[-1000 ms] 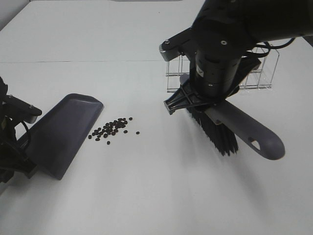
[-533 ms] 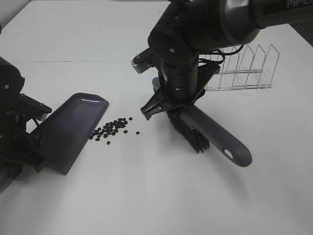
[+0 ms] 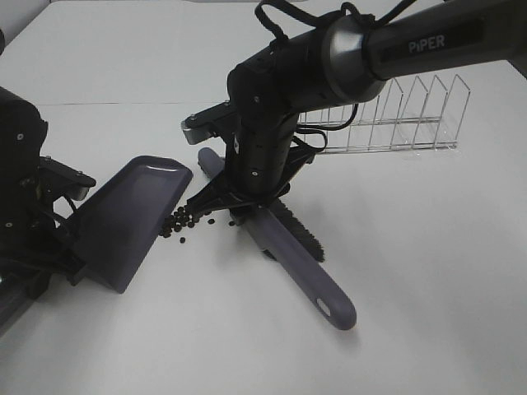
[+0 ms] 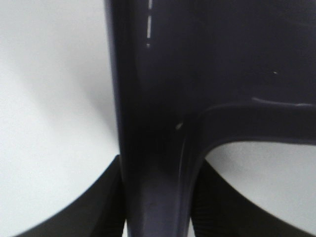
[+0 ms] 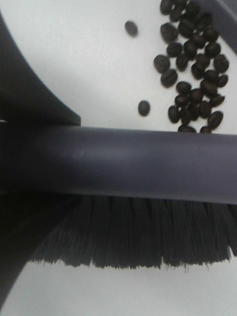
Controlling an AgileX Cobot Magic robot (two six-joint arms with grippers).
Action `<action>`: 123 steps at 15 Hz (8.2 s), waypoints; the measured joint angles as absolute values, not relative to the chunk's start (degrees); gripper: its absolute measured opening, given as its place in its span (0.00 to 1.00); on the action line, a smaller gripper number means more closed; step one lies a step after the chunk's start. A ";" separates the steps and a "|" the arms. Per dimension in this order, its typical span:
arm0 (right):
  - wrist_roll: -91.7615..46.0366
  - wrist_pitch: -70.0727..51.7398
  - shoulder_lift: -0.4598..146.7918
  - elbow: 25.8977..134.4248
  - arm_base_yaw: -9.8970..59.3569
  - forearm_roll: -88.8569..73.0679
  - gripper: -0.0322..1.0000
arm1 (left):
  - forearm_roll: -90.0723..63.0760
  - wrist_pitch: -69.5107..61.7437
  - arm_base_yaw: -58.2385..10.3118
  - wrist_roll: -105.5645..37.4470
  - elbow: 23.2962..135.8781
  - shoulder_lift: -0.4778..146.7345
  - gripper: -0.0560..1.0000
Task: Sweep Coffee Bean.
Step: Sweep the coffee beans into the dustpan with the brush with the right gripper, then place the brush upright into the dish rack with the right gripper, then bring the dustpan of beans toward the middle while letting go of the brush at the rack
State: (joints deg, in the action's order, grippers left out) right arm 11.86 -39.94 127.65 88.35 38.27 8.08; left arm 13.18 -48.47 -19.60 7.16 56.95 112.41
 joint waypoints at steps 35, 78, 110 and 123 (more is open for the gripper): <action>-33.69 -45.72 134.70 109.61 38.10 -33.12 0.38 | 7.96 -47.90 -19.60 4.41 56.95 112.70 0.37; 20.11 -63.54 124.96 99.69 12.55 10.94 0.38 | 4.53 -44.46 -19.60 22.92 56.95 110.35 0.37; 21.60 -51.85 132.98 108.29 11.00 16.04 0.41 | 3.95 -44.40 -19.60 22.40 56.95 110.35 0.37; 16.56 -52.88 120.21 108.29 11.17 11.63 0.79 | 2.46 -45.78 -19.60 22.00 56.95 110.35 0.37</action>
State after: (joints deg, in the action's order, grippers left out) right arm 16.56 -52.88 120.21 108.29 11.17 11.63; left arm 2.46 -45.78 -19.60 22.00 56.95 110.35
